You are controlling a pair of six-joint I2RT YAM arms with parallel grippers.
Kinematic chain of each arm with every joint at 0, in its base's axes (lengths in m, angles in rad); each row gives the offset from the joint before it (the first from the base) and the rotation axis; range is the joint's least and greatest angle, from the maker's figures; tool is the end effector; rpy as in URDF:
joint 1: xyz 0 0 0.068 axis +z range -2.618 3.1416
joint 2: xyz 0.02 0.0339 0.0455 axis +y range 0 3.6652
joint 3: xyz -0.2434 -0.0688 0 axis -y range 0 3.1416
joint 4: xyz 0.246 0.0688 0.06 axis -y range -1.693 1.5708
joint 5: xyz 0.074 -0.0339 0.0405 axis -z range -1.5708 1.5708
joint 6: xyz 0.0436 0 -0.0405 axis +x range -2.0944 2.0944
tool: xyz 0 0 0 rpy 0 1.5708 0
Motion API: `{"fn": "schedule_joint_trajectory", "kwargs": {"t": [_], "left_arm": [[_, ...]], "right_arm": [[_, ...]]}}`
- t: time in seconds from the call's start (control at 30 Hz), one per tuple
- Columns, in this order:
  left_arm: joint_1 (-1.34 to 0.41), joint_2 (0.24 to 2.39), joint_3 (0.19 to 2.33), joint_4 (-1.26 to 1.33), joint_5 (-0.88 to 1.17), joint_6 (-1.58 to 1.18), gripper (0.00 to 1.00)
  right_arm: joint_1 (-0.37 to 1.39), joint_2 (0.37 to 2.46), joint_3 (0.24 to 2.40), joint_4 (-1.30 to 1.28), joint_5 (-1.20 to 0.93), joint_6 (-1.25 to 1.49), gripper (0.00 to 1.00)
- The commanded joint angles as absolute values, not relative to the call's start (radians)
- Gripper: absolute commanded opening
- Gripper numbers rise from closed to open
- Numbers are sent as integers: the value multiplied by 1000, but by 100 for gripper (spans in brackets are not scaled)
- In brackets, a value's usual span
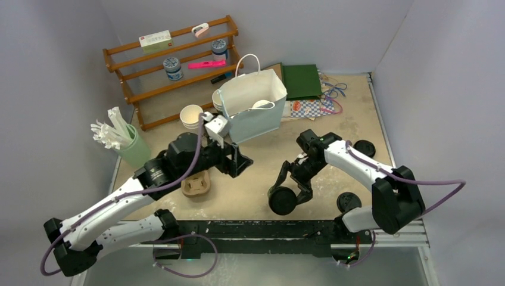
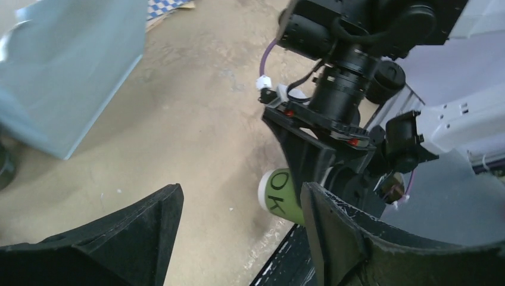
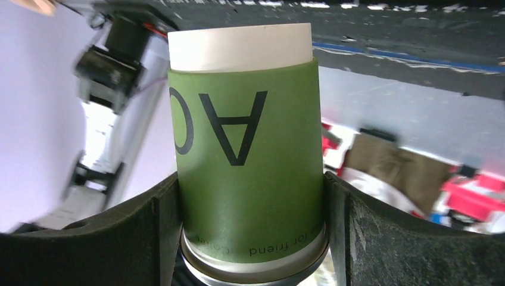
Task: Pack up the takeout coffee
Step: Place the coffee cup at the center of the board.
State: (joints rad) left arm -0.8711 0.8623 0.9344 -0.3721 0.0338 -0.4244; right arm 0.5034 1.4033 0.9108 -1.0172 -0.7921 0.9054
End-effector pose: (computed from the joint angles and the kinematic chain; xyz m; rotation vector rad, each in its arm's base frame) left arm 0.1373 -0.1654 0.3411 0.4618 1.9218 -0.9060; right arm 0.1873 0.1386 0.1856 -0.4752 -2.4948 -0.8594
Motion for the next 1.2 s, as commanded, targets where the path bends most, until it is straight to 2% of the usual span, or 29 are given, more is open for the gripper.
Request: {"fn": "schedule_joint_trajectory", "kwargs": {"t": [0.0,0.2,0.4,0.57,0.8,0.97,1.03,1.17], "left_arm": [[-925,928,924,-197,90,-327,76],[-934,992,912,-171,125,-317,78],[-935,1032,859,-153,180,-362,81],[-934,1082,829,-138,232,-411,84],[-934,1202,845,-171,196,-463,84],[-935,1281,836,-155,166,-467,82],[-933,1306,826,-138,150,-456,81],[-933,1356,822,-109,129,-442,78]], "right_arm": [[495,1414,871,-781,-883,1275,56],[486,1509,906,-745,-765,1390,54],[485,1647,941,-732,-752,1338,53],[485,1717,999,-769,-747,1314,56],[483,1761,1033,-791,-716,1304,70],[470,1753,1029,-779,-715,1310,87],[461,1752,1038,-796,-714,1294,97],[441,1728,1090,-849,-685,1271,99]]}}
